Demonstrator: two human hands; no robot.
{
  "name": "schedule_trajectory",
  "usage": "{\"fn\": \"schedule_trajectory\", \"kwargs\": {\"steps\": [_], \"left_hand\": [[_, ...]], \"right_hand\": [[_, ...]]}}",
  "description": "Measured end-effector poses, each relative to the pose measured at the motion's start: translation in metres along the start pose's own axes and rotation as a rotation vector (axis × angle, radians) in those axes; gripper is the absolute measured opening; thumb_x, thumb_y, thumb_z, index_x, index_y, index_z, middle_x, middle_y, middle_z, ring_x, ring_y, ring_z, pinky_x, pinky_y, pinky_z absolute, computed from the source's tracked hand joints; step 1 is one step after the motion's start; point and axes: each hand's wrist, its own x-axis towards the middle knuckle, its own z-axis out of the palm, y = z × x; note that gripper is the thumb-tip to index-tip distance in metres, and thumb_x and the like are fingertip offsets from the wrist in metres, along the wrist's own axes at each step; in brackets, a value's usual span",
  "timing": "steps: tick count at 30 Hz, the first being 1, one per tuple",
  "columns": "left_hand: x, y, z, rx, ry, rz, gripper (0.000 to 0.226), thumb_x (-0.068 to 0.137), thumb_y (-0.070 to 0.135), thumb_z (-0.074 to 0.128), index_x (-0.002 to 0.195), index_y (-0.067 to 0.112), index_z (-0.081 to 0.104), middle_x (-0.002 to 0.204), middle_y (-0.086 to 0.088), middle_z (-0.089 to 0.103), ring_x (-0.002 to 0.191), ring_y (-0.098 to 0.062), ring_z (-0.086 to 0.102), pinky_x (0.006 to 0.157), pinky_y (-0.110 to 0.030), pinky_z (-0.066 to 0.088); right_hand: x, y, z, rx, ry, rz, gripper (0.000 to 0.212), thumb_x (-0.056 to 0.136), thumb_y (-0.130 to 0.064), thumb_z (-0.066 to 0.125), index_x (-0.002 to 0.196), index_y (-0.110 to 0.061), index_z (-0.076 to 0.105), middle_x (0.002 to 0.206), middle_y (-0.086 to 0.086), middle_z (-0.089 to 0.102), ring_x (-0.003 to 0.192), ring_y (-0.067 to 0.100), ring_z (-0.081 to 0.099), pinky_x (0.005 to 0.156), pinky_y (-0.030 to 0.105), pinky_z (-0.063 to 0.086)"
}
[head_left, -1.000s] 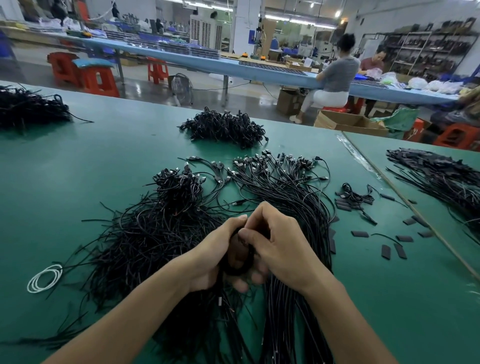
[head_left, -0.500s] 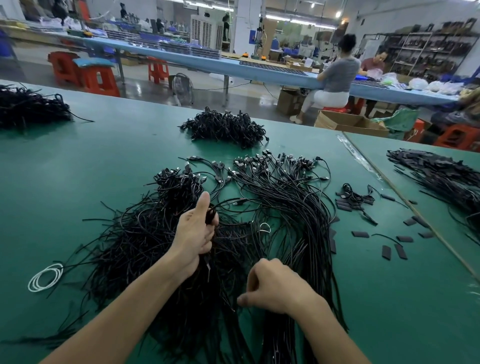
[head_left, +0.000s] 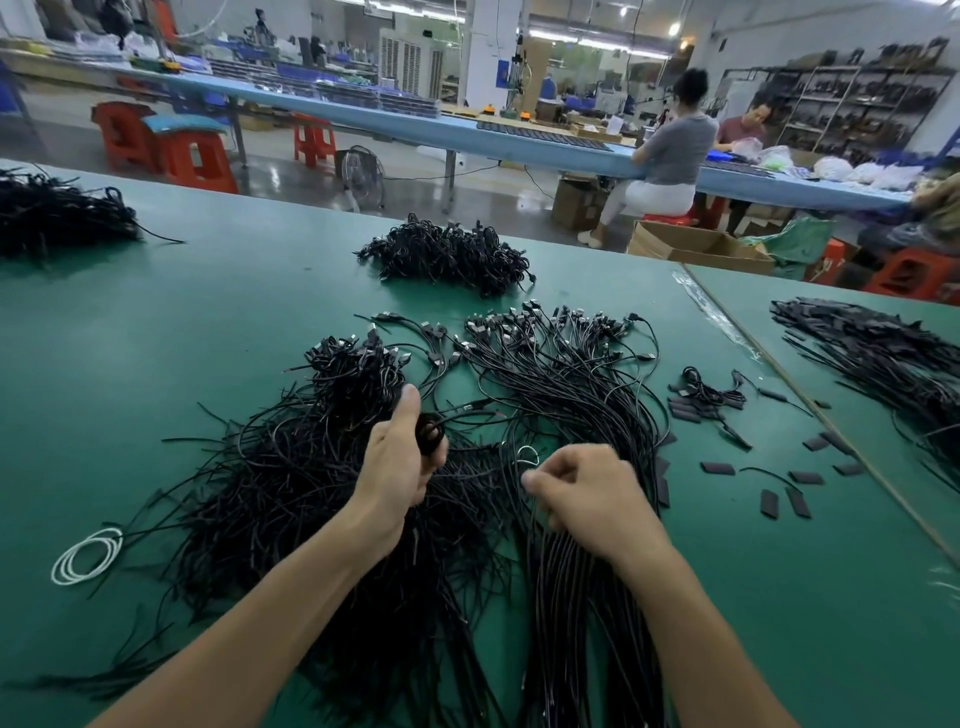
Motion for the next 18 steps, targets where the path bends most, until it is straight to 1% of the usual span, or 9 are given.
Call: {"fn": "schedule_trajectory", "kwargs": {"steps": [2,4,6,7,8,10,13,15,18], "left_hand": [[-0.004,0.0,0.003,0.046,-0.083,0.005,0.071,0.105,0.046,0.034,0.043,0.02,0.057,0.041,0.01,0.04,0.033,-0.006,0.026,0.035,-0.016,0.02],[-0.01,0.0,0.008,0.087,-0.192,0.014,0.059,0.104,0.036,0.038,0.053,0.02,0.063,0.041,0.011,0.038,0.034,-0.006,0.025,0.035,-0.017,0.02],[-0.014,0.0,0.014,0.089,-0.257,0.036,0.036,0.101,0.025,0.041,0.076,0.019,0.067,0.044,0.014,0.041,0.034,-0.002,0.03,0.035,-0.015,0.023],[-0.017,0.0,0.017,0.071,-0.277,0.061,0.028,0.101,0.021,0.042,0.087,0.018,0.065,0.046,0.015,0.044,0.035,0.0,0.034,0.035,-0.013,0.025],[-0.019,0.001,0.019,0.05,-0.293,0.092,0.024,0.102,0.019,0.041,0.097,0.016,0.065,0.048,0.015,0.049,0.035,0.001,0.039,0.036,-0.011,0.028],[-0.022,0.003,0.021,0.0,-0.303,0.161,0.03,0.106,0.02,0.038,0.106,0.013,0.067,0.056,0.015,0.059,0.039,0.003,0.047,0.039,-0.008,0.033],[-0.025,0.005,0.02,-0.062,-0.234,0.212,0.048,0.109,0.027,0.03,0.096,0.011,0.074,0.059,0.011,0.066,0.044,0.003,0.054,0.043,-0.008,0.038],[-0.024,0.006,0.019,-0.059,-0.181,0.231,0.055,0.109,0.036,0.028,0.09,0.015,0.076,0.049,0.011,0.057,0.038,-0.001,0.041,0.038,-0.014,0.032],[-0.02,0.005,0.017,-0.077,-0.167,0.247,0.054,0.107,0.043,0.028,0.092,0.022,0.076,0.042,0.009,0.042,0.036,-0.007,0.026,0.04,-0.018,0.024]], "right_hand": [[0.001,-0.003,0.0,0.111,0.13,-0.04,0.017,0.089,-0.03,0.072,0.074,-0.023,0.07,0.058,-0.012,0.068,0.05,0.0,0.061,0.051,0.012,0.046],[-0.001,-0.01,0.003,0.219,0.174,-0.119,0.012,0.088,-0.03,0.074,0.078,-0.024,0.073,0.061,-0.013,0.067,0.053,-0.002,0.058,0.053,0.012,0.043],[-0.005,-0.02,0.006,0.306,0.147,-0.202,0.004,0.088,-0.023,0.075,0.083,-0.023,0.076,0.066,-0.013,0.068,0.059,-0.001,0.059,0.057,0.014,0.044],[-0.008,-0.024,0.008,0.313,0.114,-0.246,0.006,0.087,-0.017,0.075,0.086,-0.022,0.077,0.069,-0.014,0.07,0.064,-0.001,0.062,0.06,0.013,0.045],[-0.011,-0.028,0.01,0.305,0.08,-0.286,0.013,0.087,-0.009,0.072,0.089,-0.02,0.078,0.073,-0.014,0.072,0.068,-0.001,0.065,0.062,0.012,0.046],[-0.016,-0.033,0.013,0.304,0.038,-0.334,0.026,0.085,0.002,0.065,0.094,-0.017,0.08,0.08,-0.015,0.074,0.075,-0.002,0.067,0.067,0.01,0.047],[-0.018,-0.038,0.01,0.345,0.029,-0.37,0.032,0.088,0.001,0.066,0.094,-0.028,0.079,0.089,-0.027,0.072,0.085,-0.006,0.067,0.074,0.008,0.048],[-0.018,-0.038,0.01,0.314,0.052,-0.353,0.027,0.091,-0.008,0.069,0.091,-0.034,0.077,0.086,-0.023,0.073,0.083,-0.004,0.068,0.073,0.01,0.05],[-0.017,-0.036,0.012,0.324,0.168,-0.271,0.008,0.088,-0.017,0.075,0.087,-0.025,0.077,0.074,-0.015,0.072,0.069,-0.002,0.066,0.064,0.011,0.047]]}}
